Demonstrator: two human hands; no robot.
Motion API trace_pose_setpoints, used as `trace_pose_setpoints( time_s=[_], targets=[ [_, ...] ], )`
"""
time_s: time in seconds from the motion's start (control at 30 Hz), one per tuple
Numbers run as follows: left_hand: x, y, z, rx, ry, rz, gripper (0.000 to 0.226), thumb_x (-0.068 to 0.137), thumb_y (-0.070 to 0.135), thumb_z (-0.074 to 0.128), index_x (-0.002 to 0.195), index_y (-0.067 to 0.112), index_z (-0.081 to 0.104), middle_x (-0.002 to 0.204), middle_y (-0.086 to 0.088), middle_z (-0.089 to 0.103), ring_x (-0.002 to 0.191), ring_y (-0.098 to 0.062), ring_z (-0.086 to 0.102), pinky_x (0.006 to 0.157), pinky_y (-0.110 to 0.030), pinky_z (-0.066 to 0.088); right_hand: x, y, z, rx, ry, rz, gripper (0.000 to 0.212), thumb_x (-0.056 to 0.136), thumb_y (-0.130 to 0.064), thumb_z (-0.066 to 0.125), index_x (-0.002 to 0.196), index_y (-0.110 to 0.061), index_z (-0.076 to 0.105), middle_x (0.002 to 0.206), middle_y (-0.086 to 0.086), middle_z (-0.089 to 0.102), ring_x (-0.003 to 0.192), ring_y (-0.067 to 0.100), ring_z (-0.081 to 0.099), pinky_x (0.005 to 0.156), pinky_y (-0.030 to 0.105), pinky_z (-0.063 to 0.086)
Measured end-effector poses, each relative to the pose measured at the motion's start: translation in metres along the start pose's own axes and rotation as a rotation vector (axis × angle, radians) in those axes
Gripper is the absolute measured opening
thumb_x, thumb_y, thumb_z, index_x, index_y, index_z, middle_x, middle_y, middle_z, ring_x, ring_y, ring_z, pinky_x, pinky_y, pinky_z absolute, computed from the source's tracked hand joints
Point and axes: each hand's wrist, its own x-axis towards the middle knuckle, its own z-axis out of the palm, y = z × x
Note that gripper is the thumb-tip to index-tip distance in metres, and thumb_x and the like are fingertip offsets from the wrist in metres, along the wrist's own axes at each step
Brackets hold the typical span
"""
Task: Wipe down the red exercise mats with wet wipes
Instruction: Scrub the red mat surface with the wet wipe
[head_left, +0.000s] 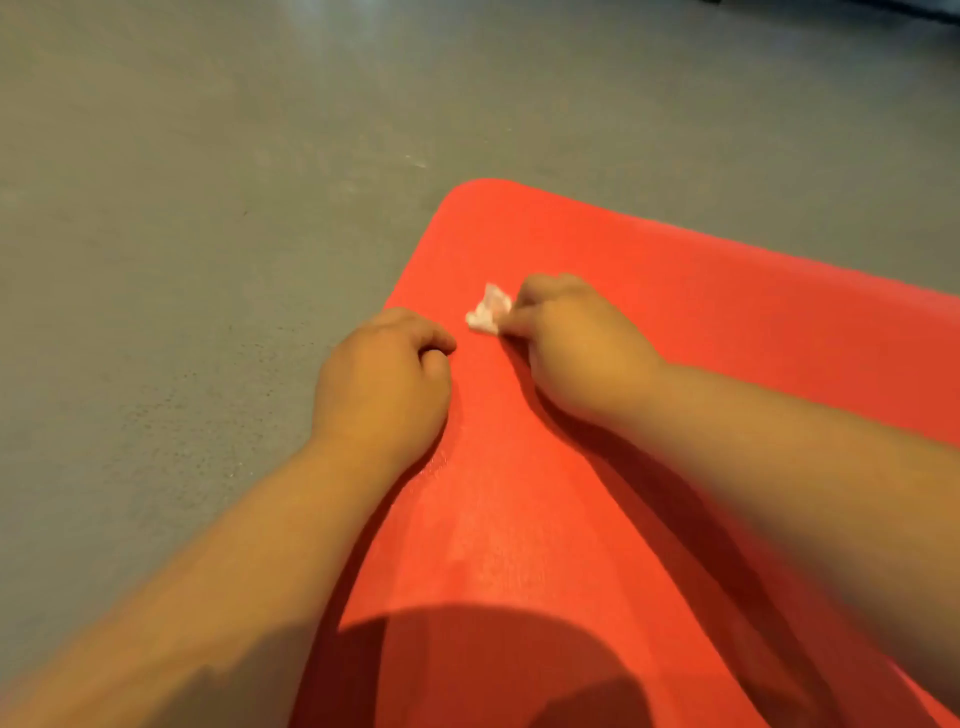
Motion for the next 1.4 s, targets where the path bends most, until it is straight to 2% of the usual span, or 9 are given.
trace_pose_setpoints(
  time_s=[0.13,0.3,0.4,0.57,0.73,0.83,1.0,1.23,1.4],
  targets=[
    [-0.027,0.010,-0.007,0.236,-0.150,0.096,0.044,0.083,0.014,0.052,0.125,0.020,0.063,0.138,0.005,0.054,0.120,-0.021,0.053,0.094,-0.031,0.042,-0.048,-0.007,-0.022,0.089,-0.188,-0.163,0.028,0.090,-0.019,0.048,0.108,-0.019,0.068,0.099,0.007,0.059,0.093,0.029,0.055,0.080,0.039,0.045],
    [-0.072,0.020,-0.022,0.402,-0.327,0.127,0.053,0.089,0.026,0.045,0.143,0.025,0.043,0.154,0.011,0.029,0.138,-0.010,0.035,0.103,-0.030,0.037,-0.033,0.036,-0.032,-0.102,-0.183,0.305,0.032,0.093,-0.009,0.043,0.120,-0.009,0.061,0.114,0.018,0.055,0.106,0.033,0.055,0.083,0.034,0.040],
    [-0.090,0.025,-0.036,0.479,-0.459,0.151,0.057,0.092,0.030,0.040,0.148,0.025,0.031,0.158,0.009,0.017,0.142,-0.008,0.025,0.107,-0.029,0.033,-0.069,-0.017,-0.029,-0.021,-0.153,0.121,0.037,0.096,-0.013,0.042,0.129,-0.022,0.055,0.117,0.010,0.053,0.109,0.028,0.049,0.089,0.032,0.035],
    [-0.105,0.041,-0.053,0.633,-0.664,0.208,0.068,0.095,0.048,0.038,0.152,0.018,0.016,0.161,-0.002,0.007,0.146,-0.019,0.017,0.112,-0.033,0.025,-0.140,-0.066,-0.044,0.112,-0.244,-0.187,0.026,0.094,-0.021,0.043,0.111,-0.012,0.061,0.101,0.007,0.053,0.097,0.026,0.049,0.074,0.035,0.039],
    [-0.152,0.056,-0.070,0.718,-0.933,0.230,0.103,0.079,0.078,0.041,0.153,0.018,0.004,0.161,-0.003,-0.004,0.146,-0.033,0.009,0.116,-0.039,0.018,-0.134,-0.020,-0.044,0.050,-0.219,0.215,0.029,0.096,-0.019,0.045,0.117,-0.010,0.063,0.111,0.011,0.052,0.106,0.030,0.051,0.086,0.035,0.041],
    [-0.180,0.068,-0.075,0.777,-1.040,0.223,0.120,0.069,0.079,0.055,0.152,0.015,-0.004,0.160,-0.009,-0.010,0.144,-0.042,0.005,0.116,-0.044,0.017,-0.160,-0.058,-0.042,0.084,-0.215,0.193,0.032,0.094,-0.017,0.045,0.120,-0.014,0.062,0.111,0.008,0.051,0.107,0.028,0.048,0.086,0.032,0.038],
    [-0.191,0.082,-0.068,0.825,-1.045,0.212,0.125,0.070,0.063,0.069,0.151,0.005,-0.008,0.157,-0.020,-0.013,0.142,-0.049,0.002,0.115,-0.047,0.014,-0.247,-0.123,-0.063,0.257,-0.302,-0.082,0.021,0.090,-0.020,0.052,0.107,-0.016,0.062,0.096,0.005,0.050,0.091,0.026,0.051,0.071,0.032,0.040],
    [-0.187,0.081,-0.065,0.800,-1.047,0.162,0.133,0.064,0.060,0.076,0.151,0.006,-0.009,0.158,-0.019,-0.014,0.139,-0.055,0.005,0.113,-0.051,0.019,-0.221,-0.071,-0.059,0.144,-0.153,0.446,0.031,0.093,-0.013,0.049,0.119,-0.014,0.065,0.105,0.010,0.055,0.103,0.031,0.052,0.083,0.034,0.038],
    [-0.184,0.083,-0.062,0.779,-1.039,0.156,0.134,0.063,0.056,0.079,0.151,0.005,-0.009,0.157,-0.019,-0.015,0.138,-0.057,0.004,0.112,-0.052,0.022,-0.278,-0.161,-0.067,0.305,-0.148,0.222,0.017,0.086,-0.009,0.054,0.098,-0.009,0.067,0.090,0.010,0.055,0.087,0.030,0.055,0.070,0.034,0.045]
  ],
)
